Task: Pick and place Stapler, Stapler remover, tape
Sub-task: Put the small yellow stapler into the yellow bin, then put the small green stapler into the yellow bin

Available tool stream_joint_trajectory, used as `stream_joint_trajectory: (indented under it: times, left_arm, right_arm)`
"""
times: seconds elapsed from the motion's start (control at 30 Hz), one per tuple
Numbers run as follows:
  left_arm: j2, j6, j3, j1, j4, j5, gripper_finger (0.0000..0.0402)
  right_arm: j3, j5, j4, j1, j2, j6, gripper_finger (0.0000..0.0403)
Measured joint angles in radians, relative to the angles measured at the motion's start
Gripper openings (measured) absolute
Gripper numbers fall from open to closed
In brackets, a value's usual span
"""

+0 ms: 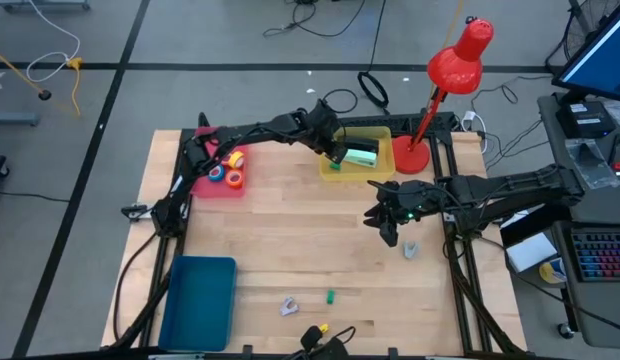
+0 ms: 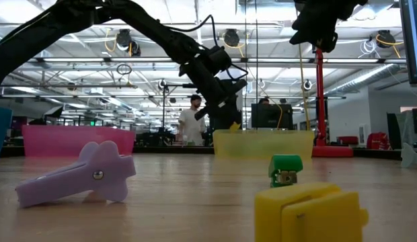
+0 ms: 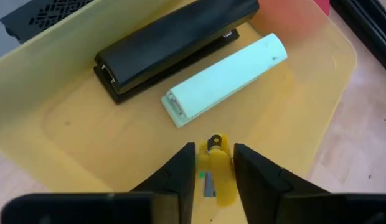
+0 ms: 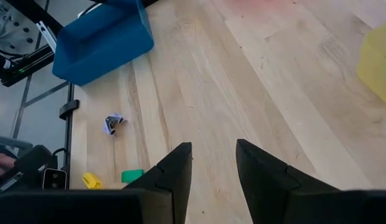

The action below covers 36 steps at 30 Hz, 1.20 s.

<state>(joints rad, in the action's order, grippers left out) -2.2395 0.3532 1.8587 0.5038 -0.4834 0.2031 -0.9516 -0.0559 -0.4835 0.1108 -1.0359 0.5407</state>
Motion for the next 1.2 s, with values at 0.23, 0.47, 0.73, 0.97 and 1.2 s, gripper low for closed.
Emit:
stream_joint_trajectory:
  times: [0.23, 0.47, 0.73, 0.97, 1.2]
  left_arm:
    - [0.0, 0.003, 0.0, 0.001, 0.0, 0.034, 0.0176]
    - [0.085, 0.003, -0.001, -0.001, -0.07, 0.24, 0.0199]
    - [0.303, -0.263, -0.017, -0.193, -0.412, 0.046, 0.0181]
    - [0.399, -0.333, -0.143, -0.404, -0.463, -0.011, 0.0177]
    - [0.441, -0.234, -0.333, -0.544, -0.38, -0.021, 0.0177]
  right_arm:
    - [0.0, 0.0, 0.0, 0.0, 0.0, 0.0, 0.0116]
    - [0.0, 0.0, 0.012, 0.0, 0.0, 0.022, 0.0116]
    - [0.0, 0.0, 0.017, 0.0, 0.0, 0.028, 0.0116]
    - [0.0, 0.007, 0.027, 0.004, 0.0, 0.163, 0.0116]
    - [0.0, 0.007, 0.05, 0.02, 0.0, 0.2, 0.0116]
